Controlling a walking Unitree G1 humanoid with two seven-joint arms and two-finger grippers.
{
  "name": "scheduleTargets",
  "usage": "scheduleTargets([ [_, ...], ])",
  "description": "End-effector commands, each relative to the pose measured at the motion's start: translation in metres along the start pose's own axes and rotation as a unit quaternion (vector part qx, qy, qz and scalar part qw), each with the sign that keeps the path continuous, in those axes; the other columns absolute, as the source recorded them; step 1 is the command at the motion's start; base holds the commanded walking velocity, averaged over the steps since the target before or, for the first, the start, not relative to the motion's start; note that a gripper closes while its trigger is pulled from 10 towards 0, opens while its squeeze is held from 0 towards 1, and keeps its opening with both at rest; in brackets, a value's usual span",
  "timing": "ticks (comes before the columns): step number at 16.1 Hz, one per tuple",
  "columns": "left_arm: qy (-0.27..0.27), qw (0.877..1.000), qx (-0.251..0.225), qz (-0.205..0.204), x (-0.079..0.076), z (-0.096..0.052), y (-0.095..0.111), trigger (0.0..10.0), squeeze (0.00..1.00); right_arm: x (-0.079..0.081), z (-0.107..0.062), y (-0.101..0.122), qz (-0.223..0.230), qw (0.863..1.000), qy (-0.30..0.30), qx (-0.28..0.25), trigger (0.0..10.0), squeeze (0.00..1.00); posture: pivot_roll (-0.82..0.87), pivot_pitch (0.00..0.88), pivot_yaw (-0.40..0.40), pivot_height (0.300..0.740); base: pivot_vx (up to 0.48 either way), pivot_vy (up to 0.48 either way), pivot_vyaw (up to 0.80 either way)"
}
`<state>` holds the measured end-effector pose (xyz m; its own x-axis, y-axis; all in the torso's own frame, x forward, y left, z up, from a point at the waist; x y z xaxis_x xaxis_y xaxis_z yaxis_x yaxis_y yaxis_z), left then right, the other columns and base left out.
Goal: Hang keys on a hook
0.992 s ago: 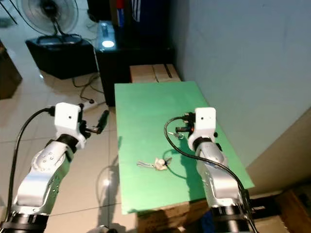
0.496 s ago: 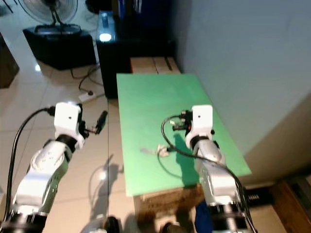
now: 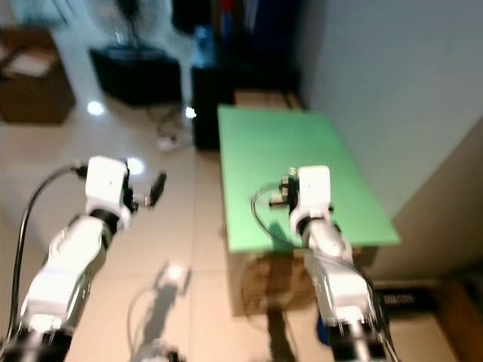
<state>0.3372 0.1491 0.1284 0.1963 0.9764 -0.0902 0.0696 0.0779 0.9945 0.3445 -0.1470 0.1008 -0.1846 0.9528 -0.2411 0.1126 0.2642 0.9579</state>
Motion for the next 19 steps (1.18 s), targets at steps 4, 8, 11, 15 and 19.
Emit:
scheduleTargets([
  [4,-0.003,1.0,0.004,0.012,0.001,0.0,-0.001,10.0,0.0,0.005,0.0,0.001,-0.019,1.0,0.009,-0.003,10.0,0.0,-0.07,0.0,-0.03,0.74,0.0,0.0,0.73],
  [8,0.0,1.0,0.002,0.018,0.001,0.0,-0.002,10.0,0.0,0.005,0.0,0.001,-0.031,0.999,0.018,-0.004,10.0,0.0,-0.07,0.0,-0.036,0.74,0.0,0.0,0.8],
  [11,-0.001,1.0,0.0,0.019,-0.001,0.001,-0.002,10.0,0.0,0.005,0.0,0.001,-0.038,0.999,0.022,-0.006,10.0,0.0,-0.07,0.0,-0.039,0.74,0.0,0.0,0.8],
  [15,0.005,1.0,0.008,0.022,0.003,-0.003,-0.007,10.0,0.0,0.006,-0.001,-0.001,-0.036,0.999,0.023,-0.004,10.0,0.0,-0.07,0.0,-0.024,0.74,0.0,0.0,0.8],
  [19,0.004,1.0,0.011,0.019,-0.002,0.0,-0.01,10.0,0.0,0.003,-0.003,-0.002,-0.039,0.999,0.023,-0.004,10.0,0.0,-0.09,0.0,-0.016,0.74,0.0,0.0,0.8],
])
Point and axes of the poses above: a point about 5 cm out from each wrist's last joint towards the gripper, its own z axis pointing out of the wrist towards the gripper, its own y axis along the axis of the wrist's last joint, x = y × z, the point moved 5 cm from there along z, pointing out of the wrist towards the gripper, and after that the axes turned 14 degrees about -z, right-handed, at the moved point
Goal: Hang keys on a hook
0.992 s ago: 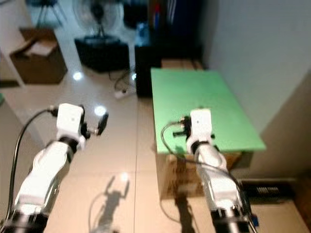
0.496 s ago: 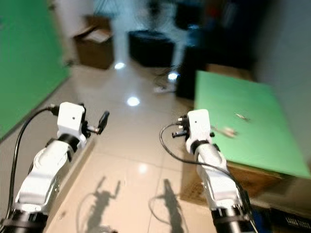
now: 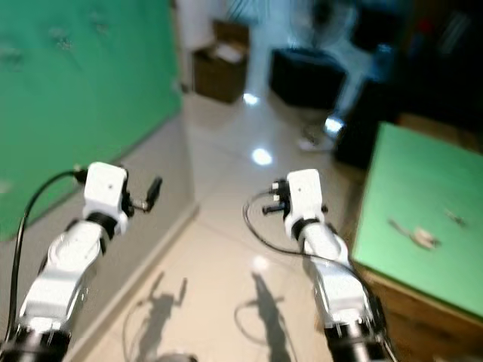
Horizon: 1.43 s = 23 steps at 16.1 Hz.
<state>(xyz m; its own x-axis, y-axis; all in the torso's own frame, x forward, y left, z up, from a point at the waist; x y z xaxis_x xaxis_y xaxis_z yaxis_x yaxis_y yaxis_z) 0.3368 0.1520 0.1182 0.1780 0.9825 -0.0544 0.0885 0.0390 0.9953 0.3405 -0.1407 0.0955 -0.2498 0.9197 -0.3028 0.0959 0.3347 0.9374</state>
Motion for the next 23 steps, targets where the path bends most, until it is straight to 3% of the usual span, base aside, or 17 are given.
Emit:
scheduleTargets([
  [1,-0.008,1.0,-0.001,0.0,-0.008,0.001,0.0,10.0,0.0,-0.007,-0.002,0.0,-0.003,1.0,-0.008,-0.003,10.0,0.0,-0.09,0.0,-0.017,0.74,0.0,0.0,0.8],
  [7,0.0,1.0,-0.007,0.003,-0.002,0.003,0.003,10.0,0.0,-0.003,0.001,0.002,-0.003,1.0,-0.005,-0.004,10.0,0.0,-0.08,0.0,-0.017,0.74,0.0,0.0,0.8],
  [23,-0.011,1.0,-0.026,-0.007,-0.006,0.012,0.009,10.0,0.0,-0.008,0.002,0.0,-0.007,1.0,-0.009,-0.005,10.0,0.0,-0.1,0.0,-0.011,0.74,0.05,0.0,0.8],
])
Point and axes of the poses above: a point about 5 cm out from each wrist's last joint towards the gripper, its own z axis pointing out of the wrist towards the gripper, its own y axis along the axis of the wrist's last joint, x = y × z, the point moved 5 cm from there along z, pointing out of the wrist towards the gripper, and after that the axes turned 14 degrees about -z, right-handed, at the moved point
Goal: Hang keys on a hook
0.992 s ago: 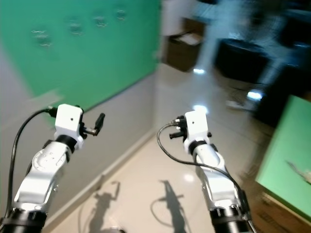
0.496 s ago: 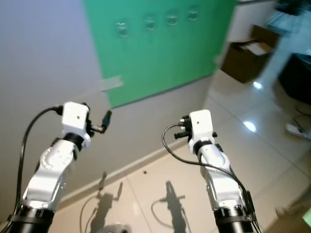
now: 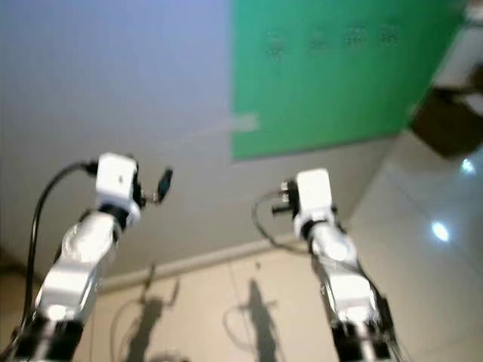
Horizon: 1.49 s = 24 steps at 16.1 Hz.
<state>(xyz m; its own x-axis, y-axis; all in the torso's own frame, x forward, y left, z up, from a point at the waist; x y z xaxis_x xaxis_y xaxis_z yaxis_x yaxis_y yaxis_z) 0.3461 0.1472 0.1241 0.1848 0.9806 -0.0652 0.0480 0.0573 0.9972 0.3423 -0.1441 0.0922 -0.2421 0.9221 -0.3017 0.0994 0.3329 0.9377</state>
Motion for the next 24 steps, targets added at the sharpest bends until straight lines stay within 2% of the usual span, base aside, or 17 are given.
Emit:
scheduleTargets([
  [1,-0.008,1.0,-0.004,-0.002,-0.003,0.002,0.003,10.0,0.0,-0.005,0.001,0.004,-0.008,1.0,-0.005,-0.007,10.0,0.0,-0.1,0.0,-0.012,0.74,0.289,0.0,0.8],
  [6,-0.002,1.0,0.0,-0.001,-0.003,0.003,-0.001,10.0,0.0,-0.006,0.002,0.005,-0.013,1.0,0.001,-0.009,10.0,0.0,-0.1,0.0,-0.019,0.74,0.299,0.0,0.8],
  [9,0.007,1.0,0.002,-0.002,-0.001,0.002,-0.003,10.0,0.0,-0.006,0.003,0.008,-0.017,1.0,0.0,-0.015,10.0,0.0,-0.1,0.0,-0.027,0.74,0.0,0.0,0.8],
  [11,0.015,1.0,0.005,0.001,0.0,0.002,-0.005,10.0,0.0,-0.01,0.002,0.007,0.005,1.0,-0.015,-0.016,10.0,0.0,-0.1,0.0,-0.029,0.74,0.0,0.0,0.0],
  [15,0.026,1.0,-0.003,0.006,0.002,0.001,-0.003,10.0,0.0,-0.011,0.003,0.014,-0.018,0.999,-0.007,-0.029,10.0,0.0,-0.1,0.0,-0.034,0.74,0.0,0.0,0.0],
  [19,0.031,0.999,-0.005,0.012,0.003,0.001,-0.002,10.0,0.0,-0.008,0.005,0.017,-0.029,0.999,-0.003,-0.032,10.0,0.0,-0.1,0.0,-0.035,0.74,0.0,-0.393,0.36],
  [24,0.03,0.999,-0.002,0.017,0.003,0.001,-0.003,10.0,0.0,-0.015,0.004,0.015,-0.01,0.999,-0.022,-0.029,10.0,0.0,-0.1,0.0,-0.031,0.74,0.0,-0.455,0.16],
])
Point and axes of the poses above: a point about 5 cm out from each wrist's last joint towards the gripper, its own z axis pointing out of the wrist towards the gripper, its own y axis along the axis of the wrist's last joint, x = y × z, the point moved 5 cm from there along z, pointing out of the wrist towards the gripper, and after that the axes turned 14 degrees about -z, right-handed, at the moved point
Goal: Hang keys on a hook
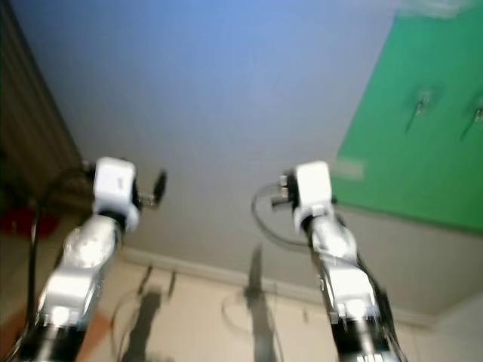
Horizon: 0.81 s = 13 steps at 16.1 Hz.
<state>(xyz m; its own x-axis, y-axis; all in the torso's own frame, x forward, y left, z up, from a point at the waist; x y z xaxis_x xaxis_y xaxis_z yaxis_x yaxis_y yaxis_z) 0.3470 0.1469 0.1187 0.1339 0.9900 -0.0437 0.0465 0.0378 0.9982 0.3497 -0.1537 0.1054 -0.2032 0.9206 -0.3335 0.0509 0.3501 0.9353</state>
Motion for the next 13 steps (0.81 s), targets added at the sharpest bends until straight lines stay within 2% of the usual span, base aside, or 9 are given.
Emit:
scheduleTargets([
  [1,0.003,1.0,-0.003,0.008,0.0021,0.0003,0.0024,10.0,0.0,-0.0007,0.0013,0.0041,0.005,1.0,-0.002,-0.006,10.0,0.0,-0.1,0.0,-0.031,0.74,0.0,-0.458,0.0],
  [4,0.001,1.0,-0.001,0.008,0.0008,0.0007,0.002,10.0,0.0,-0.003,0.0,0.0029,0.012,1.0,-0.01,-0.004,10.0,0.0,-0.11,0.0,-0.028,0.74,0.0,-0.454,0.0],
  [6,-0.003,1.0,-0.001,0.009,-0.0007,0.0019,0.0028,10.0,0.0,-0.0054,-0.0008,0.0021,0.055,0.998,-0.015,0.0,10.0,0.0,-0.11,0.0,-0.027,0.74,0.0,-0.454,0.0],
  [8,-0.003,1.0,-0.002,0.008,-0.0021,0.003,0.0044,10.0,0.0,-0.0071,-0.0011,0.001,0.073,0.997,-0.016,0.003,10.0,0.0,-0.12,0.0,-0.03,0.74,0.0,-0.454,0.0],
  [13,-0.018,1.0,0.001,0.008,-0.0072,0.0077,0.0048,10.0,0.0,-0.006,-0.0019,0.0,0.053,0.998,-0.021,0.011,10.0,0.0,-0.15,0.0,0.005,0.74,0.0,-0.453,0.0],
])
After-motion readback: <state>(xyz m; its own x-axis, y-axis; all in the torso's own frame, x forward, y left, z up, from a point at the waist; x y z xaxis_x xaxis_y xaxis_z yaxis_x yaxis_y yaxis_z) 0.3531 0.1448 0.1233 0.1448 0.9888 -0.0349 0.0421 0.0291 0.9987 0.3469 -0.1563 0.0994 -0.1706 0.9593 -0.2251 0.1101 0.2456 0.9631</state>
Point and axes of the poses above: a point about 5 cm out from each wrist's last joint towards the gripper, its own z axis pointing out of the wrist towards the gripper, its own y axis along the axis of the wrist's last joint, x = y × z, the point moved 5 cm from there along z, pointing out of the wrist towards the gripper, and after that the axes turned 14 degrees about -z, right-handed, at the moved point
